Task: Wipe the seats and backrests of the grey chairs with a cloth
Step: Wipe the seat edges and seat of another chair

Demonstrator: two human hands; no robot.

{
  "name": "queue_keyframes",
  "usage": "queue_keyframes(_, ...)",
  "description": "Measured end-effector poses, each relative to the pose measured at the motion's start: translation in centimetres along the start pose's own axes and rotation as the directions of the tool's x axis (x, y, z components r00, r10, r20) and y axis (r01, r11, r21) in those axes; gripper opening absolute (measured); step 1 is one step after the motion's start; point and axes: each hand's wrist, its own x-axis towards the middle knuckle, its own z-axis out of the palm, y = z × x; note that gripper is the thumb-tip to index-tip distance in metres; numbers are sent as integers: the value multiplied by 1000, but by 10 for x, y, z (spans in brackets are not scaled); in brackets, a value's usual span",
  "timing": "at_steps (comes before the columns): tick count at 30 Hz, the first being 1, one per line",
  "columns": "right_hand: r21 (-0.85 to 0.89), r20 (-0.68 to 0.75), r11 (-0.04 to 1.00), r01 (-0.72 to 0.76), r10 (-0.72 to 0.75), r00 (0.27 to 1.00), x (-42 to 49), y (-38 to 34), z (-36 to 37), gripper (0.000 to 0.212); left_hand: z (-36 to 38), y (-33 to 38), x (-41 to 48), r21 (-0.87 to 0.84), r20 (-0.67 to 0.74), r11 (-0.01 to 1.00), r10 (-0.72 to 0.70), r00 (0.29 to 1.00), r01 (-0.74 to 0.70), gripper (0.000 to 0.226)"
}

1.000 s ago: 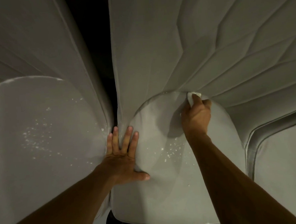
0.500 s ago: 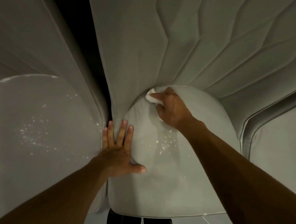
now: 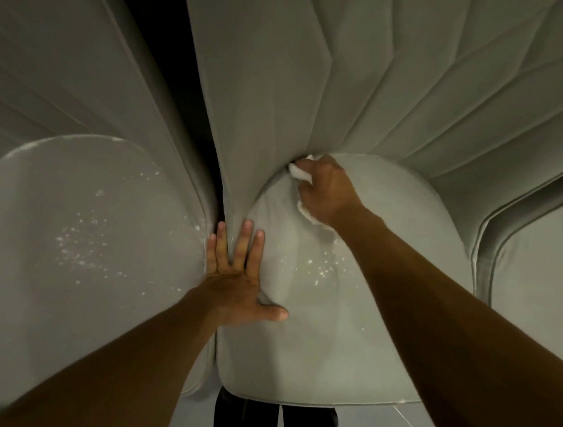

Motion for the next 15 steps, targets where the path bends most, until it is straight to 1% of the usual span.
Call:
queue_keyframes(2,11,-26,997,70,-70,997,-8,15,-15,37,0,0,0,-8,-6,1000,4,1000,-4,142)
queue_keyframes(4,10,-168,995,98,-95,981,-20,35,-32,41,1,-1,-1,-14,-12,1000,7,1000,-7,142)
queue_keyframes(6,1,-333,997,74,-70,940,-31,63,-49,45,3,-1,-1,-29,-20,999,13,1000,-13,143)
queue_keyframes(8,-37,-412,999,7,-22,911,-47,90,-60,44,4,-1,0,-34,-34,999,15,999,-17,143)
queue_keyframes(11,-45,-431,997,-67,41,901,-75,112,-44,38,4,-2,-2,-47,-64,999,11,998,-14,144)
queue_keyframes(13,-86,-399,994,-64,24,917,-92,107,-19,36,6,-2,-4,-68,-96,997,23,995,-30,144)
queue_keyframes(15,-68,-364,996,-56,27,931,-99,94,-1,37,7,-2,-6,-78,-115,996,28,993,-37,145)
